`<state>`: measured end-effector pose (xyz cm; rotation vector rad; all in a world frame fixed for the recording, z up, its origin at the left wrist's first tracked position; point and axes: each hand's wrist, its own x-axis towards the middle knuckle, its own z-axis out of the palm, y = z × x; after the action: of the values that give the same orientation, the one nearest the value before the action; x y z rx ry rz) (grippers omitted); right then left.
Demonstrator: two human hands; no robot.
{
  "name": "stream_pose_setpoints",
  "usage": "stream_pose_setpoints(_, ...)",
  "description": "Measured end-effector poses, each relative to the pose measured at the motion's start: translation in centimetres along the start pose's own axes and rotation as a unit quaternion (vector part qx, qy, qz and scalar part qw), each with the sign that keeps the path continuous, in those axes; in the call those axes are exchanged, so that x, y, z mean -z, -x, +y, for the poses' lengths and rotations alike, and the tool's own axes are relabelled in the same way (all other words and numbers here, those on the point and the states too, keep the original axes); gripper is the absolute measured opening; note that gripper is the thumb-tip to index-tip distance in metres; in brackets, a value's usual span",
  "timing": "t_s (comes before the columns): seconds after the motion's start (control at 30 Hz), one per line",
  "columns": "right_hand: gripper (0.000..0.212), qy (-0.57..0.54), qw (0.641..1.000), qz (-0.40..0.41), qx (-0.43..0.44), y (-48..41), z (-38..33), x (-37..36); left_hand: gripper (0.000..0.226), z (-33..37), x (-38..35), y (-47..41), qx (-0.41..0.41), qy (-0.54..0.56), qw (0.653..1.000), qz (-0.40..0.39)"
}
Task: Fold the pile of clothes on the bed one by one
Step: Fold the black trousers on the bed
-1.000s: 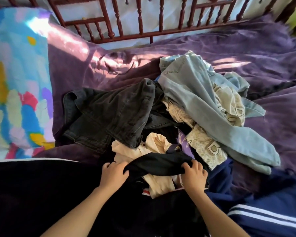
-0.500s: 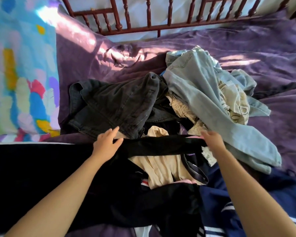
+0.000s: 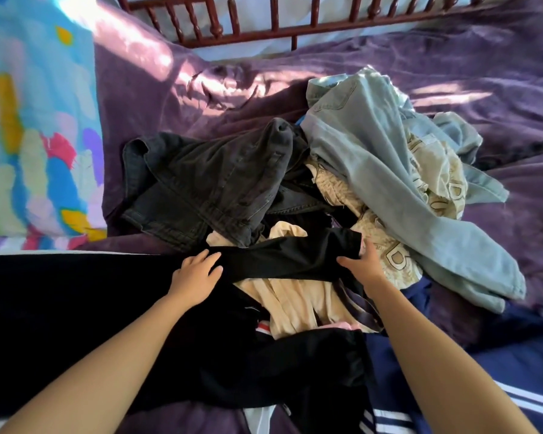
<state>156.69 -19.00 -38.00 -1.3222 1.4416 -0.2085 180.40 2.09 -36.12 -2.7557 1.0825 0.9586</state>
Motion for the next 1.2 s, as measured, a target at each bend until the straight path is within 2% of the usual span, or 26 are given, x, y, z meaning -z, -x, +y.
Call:
stream_pose_setpoints(0.07, 0.037, 0.04, 0.999, 0.004, -0.021, -0.4, 0.0, 0.3, 0.046, 0.5, 0.1, -0.8, 0.015, 0.005, 1.0, 0.013)
stream_pose_setpoints(0.1, 0.025, 0.018, 0.999, 0.004, -0.026, -0.3, -0.2, 0.7, 0.044, 0.6, 0.1, -1.3, 0.023, -0.009, 1.0, 0.014)
stream_pose_setpoints(0.17, 0.012, -0.073, 0.997, 0.007, -0.023, 0.2, -1.4, 2.1, 0.037, 0.9, 0.2, -1.9, 0.032, -0.034, 0.999, 0.017)
stream_pose_setpoints(0.2, 0.016, -0.107, 0.994, 0.017, -0.012, 0.4, -2.0, 3.2, 0.032, 1.0, 0.3, -1.9, 0.023, -0.033, 0.999, 0.035)
stream_pose_setpoints(0.23, 0.022, -0.124, 0.992, 0.031, 0.005, 0.5, -2.5, 4.4, 0.026, 1.0, 0.5, -1.9, 0.0, -0.022, 0.997, 0.07)
stream_pose_setpoints(0.3, 0.03, -0.136, 0.989, 0.05, 0.043, 1.2, -3.4, 6.4, 0.017, 0.5, 1.0, -1.4, -0.08, 0.013, 0.978, 0.192)
stream_pose_setpoints(0.37, 0.031, -0.142, 0.985, 0.075, 0.061, 1.3, -3.6, 7.7, 0.019, 0.0, 1.4, -0.3, -0.144, 0.017, 0.927, 0.346)
stream_pose_setpoints(0.4, 0.029, -0.14, 0.984, 0.091, 0.065, 1.2, -3.6, 7.8, 0.023, 0.1, 1.6, 0.3, -0.154, 0.007, 0.904, 0.398)
stream_pose_setpoints(0.43, 0.024, -0.126, 0.984, 0.109, 0.064, 0.9, -3.4, 7.5, 0.024, 0.5, 1.6, 0.8, -0.147, -0.001, 0.897, 0.417)
stream_pose_setpoints(0.47, 0.02, -0.096, 0.986, 0.12, 0.062, 0.9, -3.1, 6.9, 0.029, 1.1, 1.5, 1.2, -0.115, -0.006, 0.91, 0.398)
stream_pose_setpoints(0.5, 0.024, -0.05, 0.99, 0.121, 0.058, 0.8, -2.4, 6.0, 0.044, 1.7, 1.0, 1.6, -0.068, -0.015, 0.937, 0.342)
stream_pose_setpoints(0.57, 0.041, 0.074, 0.991, 0.104, 0.033, 1.1, 0.1, 4.3, 0.067, 2.4, -0.7, 2.6, 0.0, -0.01, 0.972, 0.236)
stream_pose_setpoints(0.67, 0.05, 0.196, 0.978, 0.07, -0.004, 3.4, 5.5, 2.7, 0.078, 1.7, -4.5, 5.7, -0.03, -0.018, 0.981, 0.189)
stream_pose_setpoints(0.73, 0.053, 0.23, 0.972, 0.042, -0.027, 5.8, 9.3, 2.2, 0.085, -0.2, -7.7, 8.4, -0.043, -0.041, 0.988, 0.142)
stream_pose_setpoints(0.8, 0.06, 0.224, 0.973, 0.017, -0.048, 8.2, 12.2, 2.0, 0.089, -2.6, -11.5, 10.9, -0.032, -0.059, 0.995, 0.068)
stream_pose_setpoints(0.9, 0.065, 0.154, 0.984, -0.043, -0.074, 10.7, 14.8, 1.5, 0.091, -5.1, -14.4, 14.1, 0.002, -0.083, 0.997, 0.01)
stream_pose_setpoints(0.97, 0.037, 0.148, 0.984, -0.073, -0.074, 11.9, 15.4, 1.1, 0.085, -5.7, -14.5, 15.9, 0.045, -0.106, 0.993, -0.005)
stream_pose_setpoints(1.0, 0.022, 0.166, 0.981, -0.074, -0.07, 12.3, 15.3, 0.9, 0.078, -6.0, -14.7, 16.1, 0.06, -0.105, 0.993, 0.0)
stream_pose_setpoints(1.03, 0.019, 0.188, 0.978, -0.059, -0.063, 12.5, 15.1, 0.9, 0.073, -6.2, -14.7, 16.3, 0.072, -0.092, 0.993, -0.008)
stream_pose_setpoints(1.1, 0.041, 0.186, 0.982, -0.018, -0.021, 13.7, 14.0, 1.2, 0.072, -6.6, -14.4, 17.0, 0.08, -0.085, 0.993, -0.01)
stream_pose_setpoints(1.13, 0.045, 0.158, 0.987, -0.003, 0.01, 14.3, 13.2, 1.7, 0.072, -6.8, -14.1, 17.3, 0.076, -0.086, 0.993, -0.009)
stream_pose_setpoints(1.2, 0.037, 0.038, 0.998, 0.013, 0.039, 15.9, 11.4, 3.4, 0.072, -7.2, -13.5, 17.5, 0.068, -0.091, 0.993, -0.013)
